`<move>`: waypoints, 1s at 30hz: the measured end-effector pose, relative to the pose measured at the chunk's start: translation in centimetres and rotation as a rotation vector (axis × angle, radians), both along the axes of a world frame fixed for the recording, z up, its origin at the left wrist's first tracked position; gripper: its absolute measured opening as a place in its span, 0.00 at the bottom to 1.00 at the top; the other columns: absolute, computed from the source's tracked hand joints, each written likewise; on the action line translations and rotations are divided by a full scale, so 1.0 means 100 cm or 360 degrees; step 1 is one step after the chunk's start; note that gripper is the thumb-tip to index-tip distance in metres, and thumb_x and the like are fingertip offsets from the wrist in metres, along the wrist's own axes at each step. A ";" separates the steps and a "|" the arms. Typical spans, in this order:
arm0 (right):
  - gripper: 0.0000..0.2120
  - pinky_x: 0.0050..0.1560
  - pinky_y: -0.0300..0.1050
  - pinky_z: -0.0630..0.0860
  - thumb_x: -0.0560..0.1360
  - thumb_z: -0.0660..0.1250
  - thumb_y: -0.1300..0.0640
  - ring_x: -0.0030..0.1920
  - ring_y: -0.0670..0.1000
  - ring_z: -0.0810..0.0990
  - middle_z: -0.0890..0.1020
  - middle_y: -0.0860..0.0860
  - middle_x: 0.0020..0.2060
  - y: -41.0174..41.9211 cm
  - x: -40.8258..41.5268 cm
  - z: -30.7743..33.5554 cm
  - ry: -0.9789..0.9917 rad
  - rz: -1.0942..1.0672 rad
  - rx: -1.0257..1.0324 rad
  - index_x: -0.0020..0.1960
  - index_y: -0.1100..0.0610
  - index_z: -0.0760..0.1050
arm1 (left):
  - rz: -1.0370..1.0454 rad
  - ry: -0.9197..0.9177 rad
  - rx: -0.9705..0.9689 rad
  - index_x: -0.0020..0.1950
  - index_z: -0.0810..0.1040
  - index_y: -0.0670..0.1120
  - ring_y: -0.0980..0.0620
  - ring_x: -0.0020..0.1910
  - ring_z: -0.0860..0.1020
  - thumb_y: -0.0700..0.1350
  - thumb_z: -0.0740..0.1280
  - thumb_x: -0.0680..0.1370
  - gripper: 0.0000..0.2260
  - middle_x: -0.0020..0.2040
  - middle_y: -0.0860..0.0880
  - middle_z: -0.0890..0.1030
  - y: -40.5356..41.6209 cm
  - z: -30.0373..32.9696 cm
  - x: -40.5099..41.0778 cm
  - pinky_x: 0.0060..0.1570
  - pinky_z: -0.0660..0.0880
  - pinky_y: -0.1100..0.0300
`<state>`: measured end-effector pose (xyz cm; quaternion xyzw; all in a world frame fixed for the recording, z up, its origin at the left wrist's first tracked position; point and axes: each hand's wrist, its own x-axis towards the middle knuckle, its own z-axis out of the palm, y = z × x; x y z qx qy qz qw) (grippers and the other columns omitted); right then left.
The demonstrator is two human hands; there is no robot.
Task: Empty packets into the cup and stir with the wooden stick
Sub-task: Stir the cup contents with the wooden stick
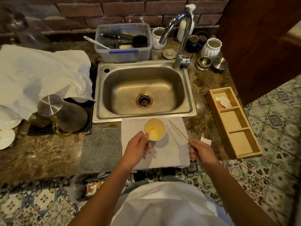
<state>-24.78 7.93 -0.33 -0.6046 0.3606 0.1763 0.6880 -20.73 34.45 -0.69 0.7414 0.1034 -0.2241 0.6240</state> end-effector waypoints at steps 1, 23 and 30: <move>0.10 0.25 0.41 0.66 0.81 0.67 0.57 0.22 0.48 0.69 0.73 0.53 0.26 0.009 -0.001 -0.004 0.0021 -0.0056 -0.0001 0.43 0.61 0.77 | -0.0014 0.0016 -0.0018 0.45 0.74 0.40 0.46 0.33 0.81 0.48 0.60 0.85 0.14 0.38 0.42 0.84 0.003 0.001 0.002 0.36 0.78 0.41; 0.10 0.24 0.36 0.70 0.79 0.70 0.55 0.25 0.46 0.76 0.85 0.53 0.31 0.056 -0.003 -0.040 0.0441 0.0004 -0.0175 0.44 0.61 0.82 | -0.0016 0.0232 -0.0227 0.45 0.74 0.41 0.41 0.39 0.85 0.48 0.61 0.85 0.13 0.46 0.33 0.84 0.008 0.012 0.007 0.37 0.78 0.50; 0.10 0.23 0.37 0.68 0.79 0.70 0.55 0.26 0.48 0.74 0.84 0.56 0.34 0.053 0.001 -0.049 0.0522 0.0063 -0.0216 0.46 0.63 0.80 | 0.0020 0.0243 -0.0194 0.44 0.76 0.42 0.37 0.39 0.83 0.49 0.64 0.84 0.13 0.43 0.36 0.85 0.010 0.012 0.007 0.42 0.77 0.42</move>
